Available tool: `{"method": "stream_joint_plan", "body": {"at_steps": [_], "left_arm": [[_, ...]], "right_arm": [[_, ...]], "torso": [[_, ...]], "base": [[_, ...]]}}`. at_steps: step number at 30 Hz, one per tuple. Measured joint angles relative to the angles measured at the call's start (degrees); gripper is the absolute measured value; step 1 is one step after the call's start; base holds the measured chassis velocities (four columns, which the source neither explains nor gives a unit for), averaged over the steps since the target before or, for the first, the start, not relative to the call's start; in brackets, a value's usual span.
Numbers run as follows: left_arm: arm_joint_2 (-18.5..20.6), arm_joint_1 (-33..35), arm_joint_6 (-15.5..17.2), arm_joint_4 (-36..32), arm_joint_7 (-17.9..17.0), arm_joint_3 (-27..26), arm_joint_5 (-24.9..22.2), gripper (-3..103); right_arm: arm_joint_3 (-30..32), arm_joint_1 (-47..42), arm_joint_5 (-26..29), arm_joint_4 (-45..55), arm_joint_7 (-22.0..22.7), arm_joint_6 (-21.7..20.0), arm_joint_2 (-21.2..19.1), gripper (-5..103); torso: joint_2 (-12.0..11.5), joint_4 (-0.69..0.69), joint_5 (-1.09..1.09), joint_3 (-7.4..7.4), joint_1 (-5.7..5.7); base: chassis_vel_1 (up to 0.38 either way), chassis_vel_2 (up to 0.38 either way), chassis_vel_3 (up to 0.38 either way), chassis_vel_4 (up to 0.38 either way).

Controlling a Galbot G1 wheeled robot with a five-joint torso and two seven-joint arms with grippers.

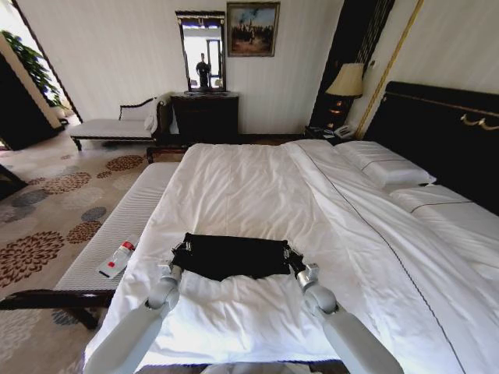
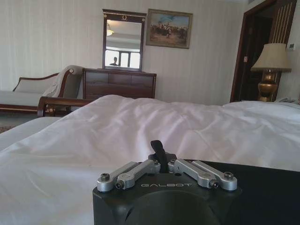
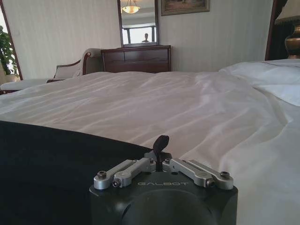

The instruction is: Fold the clothes on the bed.

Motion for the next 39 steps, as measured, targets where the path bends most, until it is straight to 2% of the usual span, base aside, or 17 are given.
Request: {"method": "stream_joint_plan", "body": {"at_steps": [16,32,39], "left_arm": [[0.56,1.44,-1.21,0.80,0.39,0.11,1.31,1],[3.18,0.42,-1.42,0.43,1.35,0.42,-0.58,1],[2.49,2.18,-1.66,0.68,1.51,0.83,1.26,1]], "right_arm": [[-0.55,-2.03,0.11,2.32,-0.24,0.10,-0.36,1],[0.68,-4.96,1.44,8.40,0.35,-1.28,-2.04,1],[0.47,-5.95,0.80,7.31,0.07,-1.19,-1.60,1]], "torso": [[-0.01,0.00,0.00,0.00,0.00],[-0.01,0.00,0.00,0.00,0.00],[-0.01,0.01,0.01,0.00,0.00]], "base": [[0.000,0.000,0.000,0.000],[0.000,0.000,0.000,0.000],[0.000,0.000,0.000,0.000]]}}
